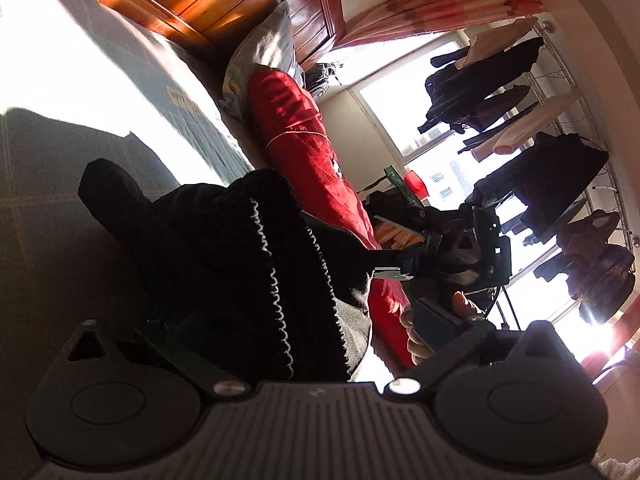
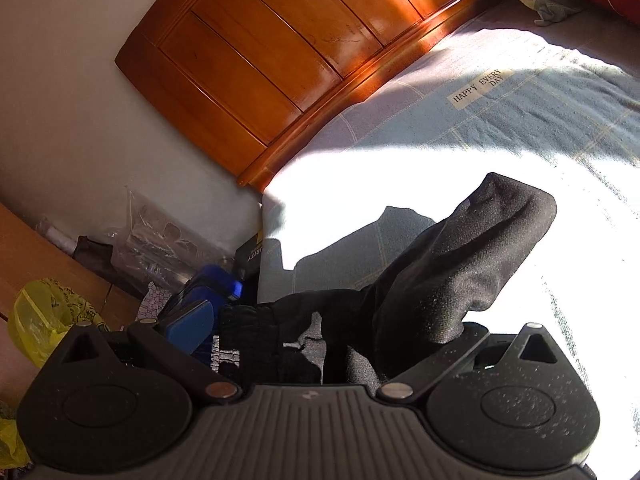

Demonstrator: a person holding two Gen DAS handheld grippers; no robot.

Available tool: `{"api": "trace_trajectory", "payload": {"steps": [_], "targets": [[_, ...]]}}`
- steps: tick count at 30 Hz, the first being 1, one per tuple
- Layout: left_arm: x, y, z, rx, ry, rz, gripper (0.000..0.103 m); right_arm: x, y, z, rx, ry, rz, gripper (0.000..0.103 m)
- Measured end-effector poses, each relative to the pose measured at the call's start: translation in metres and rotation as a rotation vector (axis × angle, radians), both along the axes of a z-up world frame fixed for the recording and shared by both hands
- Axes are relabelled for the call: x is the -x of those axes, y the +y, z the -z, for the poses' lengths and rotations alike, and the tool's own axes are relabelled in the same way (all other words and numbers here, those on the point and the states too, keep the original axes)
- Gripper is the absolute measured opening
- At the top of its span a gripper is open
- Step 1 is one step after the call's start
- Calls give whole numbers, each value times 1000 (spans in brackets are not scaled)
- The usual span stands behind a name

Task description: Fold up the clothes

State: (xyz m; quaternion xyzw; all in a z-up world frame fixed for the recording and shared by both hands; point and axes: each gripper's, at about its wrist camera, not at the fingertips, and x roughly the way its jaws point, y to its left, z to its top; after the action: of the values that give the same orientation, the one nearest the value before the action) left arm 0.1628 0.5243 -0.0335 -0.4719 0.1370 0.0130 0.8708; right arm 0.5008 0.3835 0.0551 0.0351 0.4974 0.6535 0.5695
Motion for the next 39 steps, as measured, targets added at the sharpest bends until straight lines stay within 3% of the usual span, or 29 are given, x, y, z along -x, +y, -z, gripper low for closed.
{"api": "trace_trajectory", "payload": {"steps": [3, 10, 15, 21, 24, 28, 33, 35, 39], "targets": [[13, 2, 6, -13, 63, -17, 102, -11, -6, 6, 27, -23, 21, 103], [63, 5, 22, -63, 242, -126, 102, -48, -48, 33, 214, -198, 124, 103], [90, -3, 3, -138, 253, -196, 102, -71, -112, 59, 204, -78, 235, 103], [58, -29, -18, -187, 163, -94, 102, -72, -154, 91, 124, 48, 333, 103], [36, -42, -20, -219, 126, -31, 102, -78, -145, 90, 64, 84, 332, 103], [24, -50, -12, -179, 78, -25, 102, -95, -100, 84, -2, 188, 293, 103], [38, -55, 0, -119, 27, -51, 102, -109, -34, 103, 75, 225, 220, 103], [47, -56, 4, -107, 29, -61, 102, -108, -13, 113, 80, 292, 154, 103], [64, -54, 8, -103, 40, -93, 102, -107, 5, 101, -26, 265, 145, 102]]}}
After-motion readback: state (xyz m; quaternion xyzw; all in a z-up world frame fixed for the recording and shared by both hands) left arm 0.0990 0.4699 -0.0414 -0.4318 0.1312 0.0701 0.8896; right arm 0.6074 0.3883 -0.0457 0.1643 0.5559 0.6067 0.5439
